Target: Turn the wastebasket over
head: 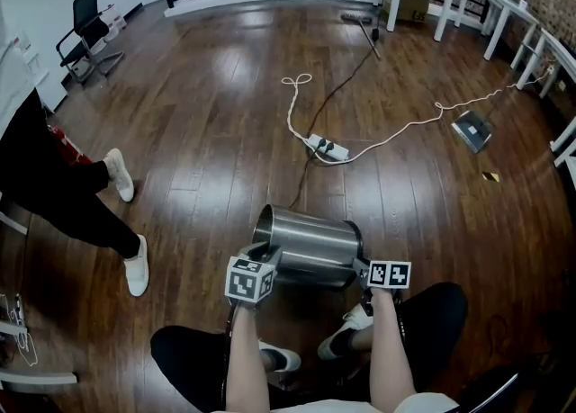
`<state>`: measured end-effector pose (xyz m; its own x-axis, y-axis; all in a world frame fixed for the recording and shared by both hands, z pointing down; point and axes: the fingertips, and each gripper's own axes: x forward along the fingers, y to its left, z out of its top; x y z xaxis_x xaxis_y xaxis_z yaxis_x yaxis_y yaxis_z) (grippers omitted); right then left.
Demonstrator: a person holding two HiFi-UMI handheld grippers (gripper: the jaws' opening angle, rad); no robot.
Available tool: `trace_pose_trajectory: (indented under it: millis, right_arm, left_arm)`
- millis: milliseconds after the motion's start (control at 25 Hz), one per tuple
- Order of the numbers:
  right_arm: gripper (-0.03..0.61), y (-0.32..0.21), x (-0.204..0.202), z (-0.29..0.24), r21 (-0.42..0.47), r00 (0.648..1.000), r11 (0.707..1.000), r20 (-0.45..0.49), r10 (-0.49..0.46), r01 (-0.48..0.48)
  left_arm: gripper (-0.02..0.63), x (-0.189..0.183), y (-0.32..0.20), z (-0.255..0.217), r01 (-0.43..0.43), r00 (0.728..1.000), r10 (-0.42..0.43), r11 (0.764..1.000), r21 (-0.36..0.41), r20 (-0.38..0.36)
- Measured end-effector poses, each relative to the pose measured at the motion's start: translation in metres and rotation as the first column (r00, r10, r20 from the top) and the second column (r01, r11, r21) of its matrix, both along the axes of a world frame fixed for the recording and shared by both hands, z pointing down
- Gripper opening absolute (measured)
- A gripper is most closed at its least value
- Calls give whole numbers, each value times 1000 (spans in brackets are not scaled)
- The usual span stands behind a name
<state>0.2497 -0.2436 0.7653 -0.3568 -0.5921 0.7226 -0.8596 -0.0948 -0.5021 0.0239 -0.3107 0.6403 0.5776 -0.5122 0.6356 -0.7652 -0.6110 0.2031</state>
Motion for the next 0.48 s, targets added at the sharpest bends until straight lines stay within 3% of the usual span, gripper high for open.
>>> trace_pose_trajectory:
  millis: [80, 200, 360, 400, 480]
  right_arm:
    - [83, 9, -10, 17, -35, 996, 998, 70, 46, -44]
    - [81, 17, -18, 44, -60, 979, 987, 133, 154, -148]
    - [70, 32, -27, 84, -135, 973, 973, 109, 202, -187]
    - [24, 38, -30, 94, -158, 976, 970, 89, 200, -185]
    - [8, 53, -38, 113, -210, 971, 959, 102, 216, -191]
  left_arm:
    - [120, 12, 0, -16, -65, 995, 59, 995, 72, 77]
    - [121, 33, 8, -21, -198, 958, 161, 970, 143, 239]
    - [101, 72, 34, -16, -341, 915, 285, 925, 167, 285]
    - [95, 83, 41, -13, -376, 903, 319, 911, 171, 287]
    - [91, 105, 57, -6, -456, 864, 388, 873, 174, 320]
